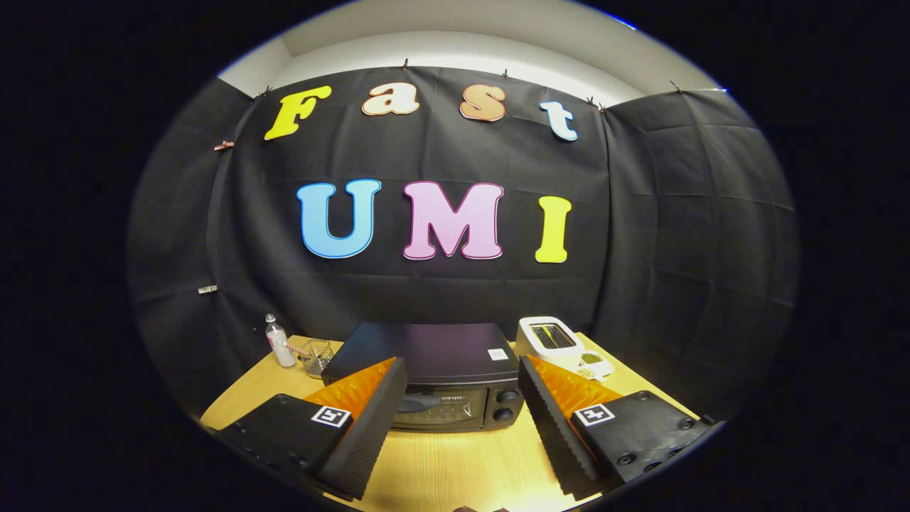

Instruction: Open the toaster oven, put the food inside, and close the toaster oven door.

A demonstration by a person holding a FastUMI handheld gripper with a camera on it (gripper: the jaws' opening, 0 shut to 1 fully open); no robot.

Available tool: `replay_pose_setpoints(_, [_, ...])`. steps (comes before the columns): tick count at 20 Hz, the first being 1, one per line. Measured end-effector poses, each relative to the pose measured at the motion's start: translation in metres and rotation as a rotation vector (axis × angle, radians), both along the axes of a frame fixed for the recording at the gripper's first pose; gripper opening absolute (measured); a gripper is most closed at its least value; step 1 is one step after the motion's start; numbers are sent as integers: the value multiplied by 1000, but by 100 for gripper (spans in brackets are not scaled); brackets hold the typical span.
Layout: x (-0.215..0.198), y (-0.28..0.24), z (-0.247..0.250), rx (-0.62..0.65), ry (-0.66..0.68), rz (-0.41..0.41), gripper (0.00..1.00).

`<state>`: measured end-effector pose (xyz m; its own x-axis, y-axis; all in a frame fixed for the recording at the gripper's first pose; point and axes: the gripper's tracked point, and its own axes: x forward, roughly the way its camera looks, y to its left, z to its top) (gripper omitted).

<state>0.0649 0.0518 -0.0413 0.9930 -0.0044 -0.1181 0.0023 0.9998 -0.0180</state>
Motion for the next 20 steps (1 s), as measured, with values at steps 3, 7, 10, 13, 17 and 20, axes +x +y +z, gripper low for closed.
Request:
replay_pose_setpoints(3, [26,18,-21,36,40,5,98])
replay_pose_setpoints(7, [57,38,-50,49,93,13,98])
replay_pose_setpoints(10, [77,52,-81,36,147,30,98])
replay_pose_setpoints(13, [90,64,-107,46,208,50,98])
replay_pose_setpoints(17, [104,68,-135,46,263,46,98])
replay_pose_setpoints(20, [105,71,-141,76,276,49,97])
